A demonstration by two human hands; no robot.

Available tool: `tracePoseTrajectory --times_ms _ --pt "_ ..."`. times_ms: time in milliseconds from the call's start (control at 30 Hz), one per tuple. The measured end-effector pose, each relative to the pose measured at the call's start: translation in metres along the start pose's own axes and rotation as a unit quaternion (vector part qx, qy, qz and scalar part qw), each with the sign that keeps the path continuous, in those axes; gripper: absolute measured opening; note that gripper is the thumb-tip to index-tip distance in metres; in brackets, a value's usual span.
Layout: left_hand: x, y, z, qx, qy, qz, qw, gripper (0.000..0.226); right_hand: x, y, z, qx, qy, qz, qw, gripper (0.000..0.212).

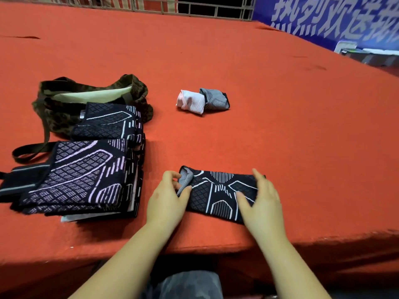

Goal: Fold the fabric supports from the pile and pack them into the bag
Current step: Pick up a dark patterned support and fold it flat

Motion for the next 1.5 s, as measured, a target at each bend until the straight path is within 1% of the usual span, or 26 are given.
tracePoseTrajectory --times_ms 100,167,233,300,367,467,567,633,667,767,833,967,1100,1200,1333,1400,1500 --pt "-0.003 0.010 0.000 -0.071 -0.002 -0.043 0.997 0.031 0.018 -0.026 -0.032 0.008 -0.092 0.095 0.991 0.056" --pt "-0.007 0.012 -0.003 -0.103 -0.014 -0.063 0.993 0.032 0.025 -0.038 -0.049 0.030 -0.145 0.120 0.982 0.053" --pt "-0.010 0.012 -0.003 -0.113 -0.012 -0.069 0.991 0.024 0.026 -0.045 -0.060 0.043 -0.179 0.125 0.975 0.052" --pt "-0.012 0.007 0.000 -0.100 0.002 -0.051 0.994 0.017 0.024 -0.051 -0.064 0.050 -0.195 0.132 0.971 0.050" --pt "-0.010 -0.002 0.001 -0.066 0.010 -0.018 0.998 0.024 0.022 -0.058 -0.069 0.061 -0.214 0.140 0.965 0.050" --pt "-0.006 -0.012 0.001 -0.039 -0.006 0.015 0.999 0.035 0.022 -0.066 -0.079 0.080 -0.238 0.149 0.956 0.050" --pt "-0.007 -0.020 0.002 -0.140 -0.031 0.008 0.990 0.027 0.025 -0.069 -0.094 0.120 -0.256 0.154 0.947 0.050" --pt "-0.007 -0.024 0.003 -0.153 -0.034 0.009 0.988 0.017 0.029 -0.067 -0.101 0.155 -0.261 0.166 0.938 0.049" --pt "-0.007 -0.024 0.003 -0.146 -0.030 0.003 0.989 0.016 0.030 -0.066 -0.103 0.167 -0.261 0.174 0.935 0.049" --pt "-0.006 -0.018 0.002 -0.140 -0.013 -0.028 0.990 0.032 0.031 -0.062 -0.100 0.171 -0.262 0.178 0.933 0.051" --pt "-0.006 -0.011 0.000 -0.143 -0.012 -0.047 0.989 0.039 0.027 -0.055 -0.092 0.165 -0.246 0.152 0.943 0.054" --pt "-0.010 -0.011 -0.006 -0.126 -0.050 -0.026 0.990 0.043 0.011 -0.024 -0.067 0.186 -0.183 0.080 0.962 0.057" --pt "-0.013 -0.012 -0.005 -0.126 -0.060 -0.011 0.990 0.040 -0.005 0.013 -0.036 0.210 -0.122 0.004 0.970 0.058" --pt "-0.013 -0.010 -0.005 -0.131 -0.070 0.003 0.989 0.040 -0.011 0.030 -0.023 0.208 -0.091 -0.049 0.973 0.062" --pt "-0.013 -0.011 -0.002 -0.185 -0.108 0.040 0.976 0.035 -0.012 0.046 -0.007 0.175 -0.025 -0.127 0.976 0.071" --pt "-0.011 -0.012 -0.002 -0.195 -0.123 0.048 0.972 0.031 -0.010 0.050 -0.002 0.164 0.000 -0.143 0.976 0.072" --pt "-0.006 -0.011 0.000 -0.176 -0.113 0.042 0.977 0.027 -0.010 0.048 -0.003 0.145 0.008 -0.124 0.982 0.066"
Point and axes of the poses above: each hand's wrist, its own x-axis away from the middle knuckle, its own z-axis out of the back of the hand, y = z × x, the point moved 7 cm from there along -x, towards the middle knuckle, and after that the axes turned 11 degrees about -z, right-handed, at the moved point
